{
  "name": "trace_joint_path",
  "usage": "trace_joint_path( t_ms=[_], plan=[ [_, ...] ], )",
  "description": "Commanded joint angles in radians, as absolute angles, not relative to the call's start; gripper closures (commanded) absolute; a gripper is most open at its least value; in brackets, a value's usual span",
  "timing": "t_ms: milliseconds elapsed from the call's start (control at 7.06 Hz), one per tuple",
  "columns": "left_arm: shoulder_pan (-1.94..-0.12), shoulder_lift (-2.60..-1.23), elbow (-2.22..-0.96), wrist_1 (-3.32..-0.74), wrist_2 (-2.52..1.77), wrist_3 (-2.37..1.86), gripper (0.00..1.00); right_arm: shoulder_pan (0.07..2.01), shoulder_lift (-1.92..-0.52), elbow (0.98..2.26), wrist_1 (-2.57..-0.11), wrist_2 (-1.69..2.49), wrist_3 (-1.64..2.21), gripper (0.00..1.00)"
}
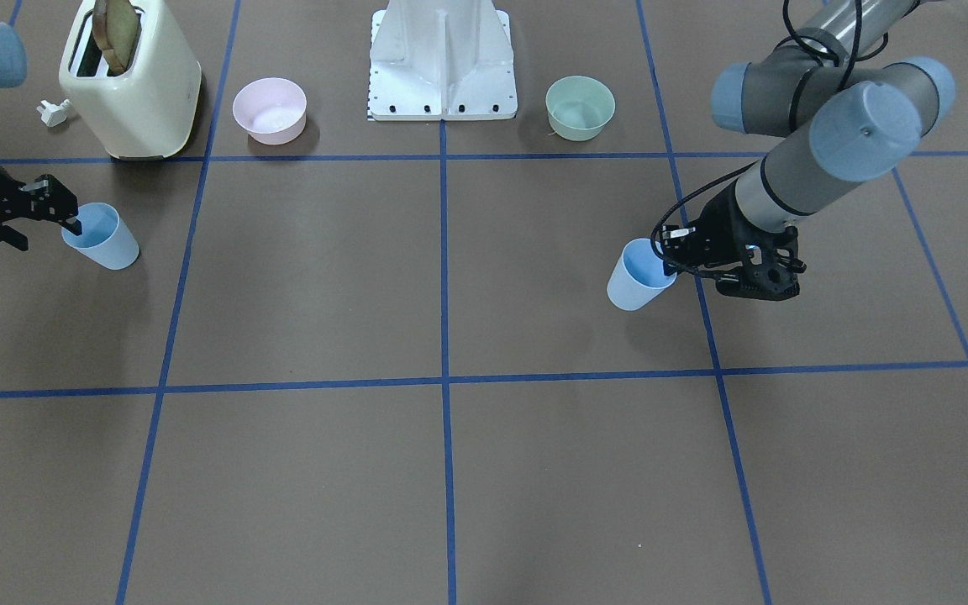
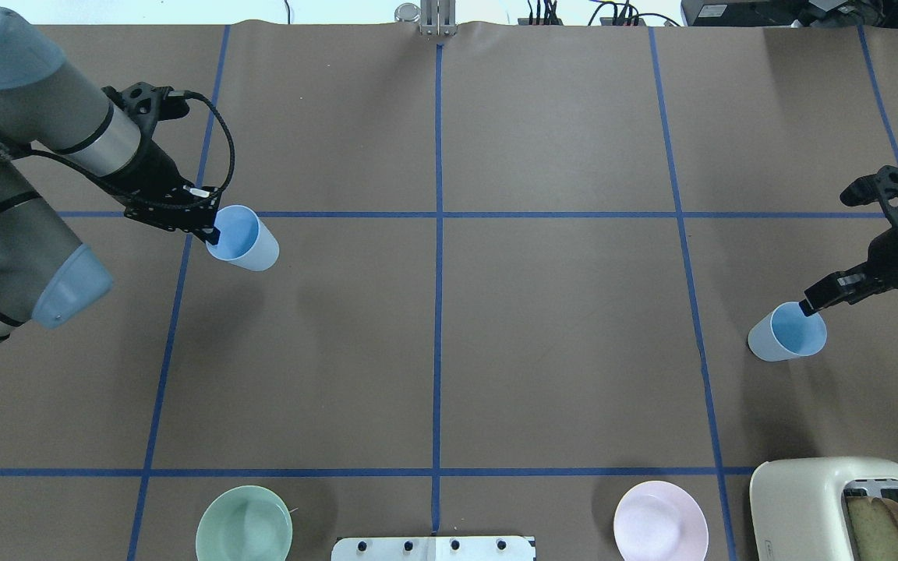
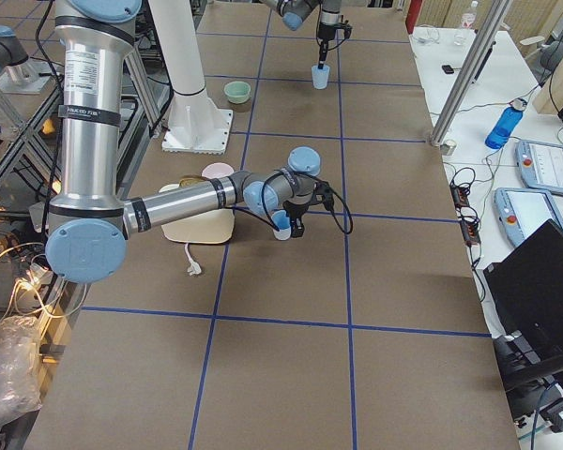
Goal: Stack blue cups with both arms
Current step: 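Carry the left cup to the table centre while the right gripper lifts its cup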
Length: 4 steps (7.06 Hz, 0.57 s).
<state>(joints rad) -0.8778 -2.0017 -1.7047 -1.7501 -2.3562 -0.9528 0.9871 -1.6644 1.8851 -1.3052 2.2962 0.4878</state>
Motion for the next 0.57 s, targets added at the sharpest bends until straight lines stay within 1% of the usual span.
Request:
trace_joint_path(
  t_ms=[0,283,425],
  plan=[
    [-0.812,-2.103,-1.657,-1.747,-2.326,-1.064,1.0,0.977,-1.669,1.882,-1.305,2.295,0.488,0.23],
    [-0.77,-2.172,-1.606,-1.749,-2.284,-1.113,1.0,0.959,-1.677,1.882,-1.305,2.281,0.489,0.26],
    [-0.75,-2.231,-1.557,-1.753,-2.283,-1.158,1.0,0.951,-1.677,1.882,-1.305,2.281,0.489,0.32]
  ],
)
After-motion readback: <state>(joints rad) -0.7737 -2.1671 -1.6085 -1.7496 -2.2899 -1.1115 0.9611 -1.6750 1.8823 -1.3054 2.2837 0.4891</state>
